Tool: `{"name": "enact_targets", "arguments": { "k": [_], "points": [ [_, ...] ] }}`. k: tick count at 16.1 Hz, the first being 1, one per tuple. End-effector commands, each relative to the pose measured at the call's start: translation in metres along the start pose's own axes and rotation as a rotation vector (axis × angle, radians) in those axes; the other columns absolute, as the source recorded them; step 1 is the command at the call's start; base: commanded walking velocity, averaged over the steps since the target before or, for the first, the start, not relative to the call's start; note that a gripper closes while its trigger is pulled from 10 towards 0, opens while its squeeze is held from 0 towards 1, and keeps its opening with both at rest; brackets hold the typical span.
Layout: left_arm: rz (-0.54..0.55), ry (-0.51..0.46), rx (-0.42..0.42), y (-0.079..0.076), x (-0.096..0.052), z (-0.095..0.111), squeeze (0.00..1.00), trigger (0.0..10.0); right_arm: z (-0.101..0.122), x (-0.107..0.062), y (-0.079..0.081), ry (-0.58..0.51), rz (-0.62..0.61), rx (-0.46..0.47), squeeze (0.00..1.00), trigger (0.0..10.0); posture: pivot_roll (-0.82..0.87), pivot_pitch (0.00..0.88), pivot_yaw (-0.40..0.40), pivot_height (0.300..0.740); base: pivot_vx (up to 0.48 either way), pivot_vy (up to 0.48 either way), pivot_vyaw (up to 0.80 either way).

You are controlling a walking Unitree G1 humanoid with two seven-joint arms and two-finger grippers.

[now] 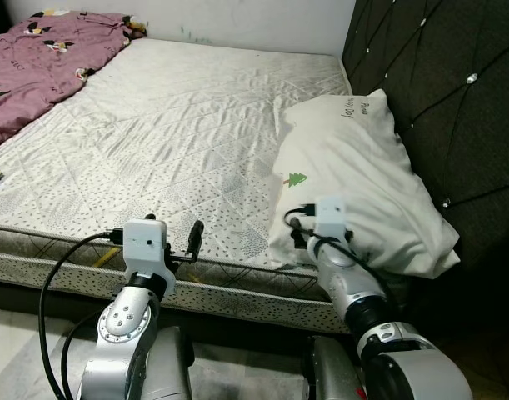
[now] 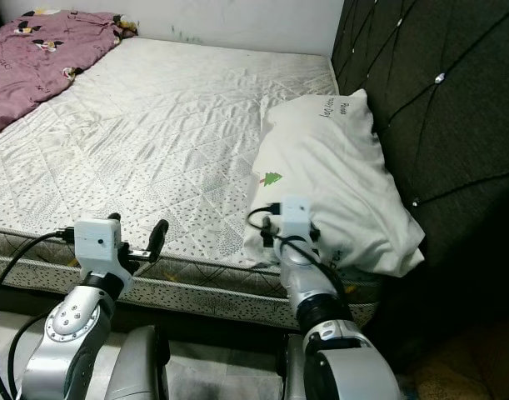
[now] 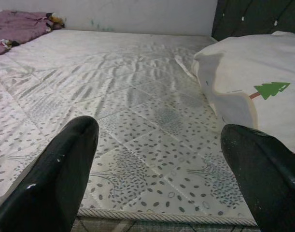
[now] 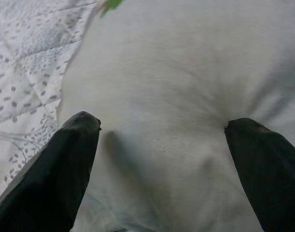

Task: Clean up the room

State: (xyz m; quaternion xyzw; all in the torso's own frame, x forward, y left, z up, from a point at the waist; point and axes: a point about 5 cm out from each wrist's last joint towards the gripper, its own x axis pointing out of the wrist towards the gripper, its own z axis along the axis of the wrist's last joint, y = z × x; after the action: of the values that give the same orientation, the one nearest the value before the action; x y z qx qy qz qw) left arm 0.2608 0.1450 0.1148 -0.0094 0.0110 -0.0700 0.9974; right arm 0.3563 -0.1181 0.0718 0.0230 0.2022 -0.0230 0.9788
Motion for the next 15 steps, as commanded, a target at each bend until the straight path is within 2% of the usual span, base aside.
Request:
{"name": "enact_targets", "arguments": {
  "k": [1, 2, 5, 11, 14, 15],
  "points": [
    [-0.009, 0.017, 0.007, -0.005, 0.001, -0.002, 0.0, 10.0, -0.004, 0.001, -0.014, 0.046, -0.049, 0.05, 0.33, 10.0, 0.07, 0.0, -0.064, 0.548, 0.0, 0.0, 0.0],
    [-0.012, 0.02, 0.005, -0.006, 0.002, -0.003, 0.0, 10.0, -0.007, 0.001, -0.019, 0.064, -0.068, 0.07, 0.0, 10.0, 0.06, 0.0, -0.06, 0.548, 0.0, 0.0, 0.0],
    [-0.022, 0.032, 0.008, -0.006, 0.005, -0.003, 0.0, 10.0, -0.014, 0.001, -0.029, 0.112, -0.111, 0.116, 0.0, 10.0, 0.06, 0.0, -0.053, 0.548, 0.0, 0.0, 0.0],
    [-0.017, 0.04, 0.029, -0.002, 0.01, -0.005, 0.0, 10.0, -0.023, -0.002, -0.046, 0.182, -0.118, 0.104, 0.0, 10.0, 0.05, 0.0, -0.056, 0.548, 0.0, 0.0, 0.0],
    [-0.002, 0.004, 0.027, 0.0, 0.016, 0.002, 0.0, 10.0, -0.014, -0.008, -0.068, 0.121, -0.107, 0.067, 0.0, 10.0, 0.03, 0.0, -0.057, 0.548, 0.0, 0.0, 0.0],
    [0.017, -0.023, 0.023, 0.002, 0.017, 0.006, 0.0, 10.0, -0.003, -0.012, -0.073, 0.021, -0.081, 0.063, 0.0, 10.0, 0.03, 0.0, -0.054, 0.548, 0.0, 0.0, 0.0]
  ]
}}
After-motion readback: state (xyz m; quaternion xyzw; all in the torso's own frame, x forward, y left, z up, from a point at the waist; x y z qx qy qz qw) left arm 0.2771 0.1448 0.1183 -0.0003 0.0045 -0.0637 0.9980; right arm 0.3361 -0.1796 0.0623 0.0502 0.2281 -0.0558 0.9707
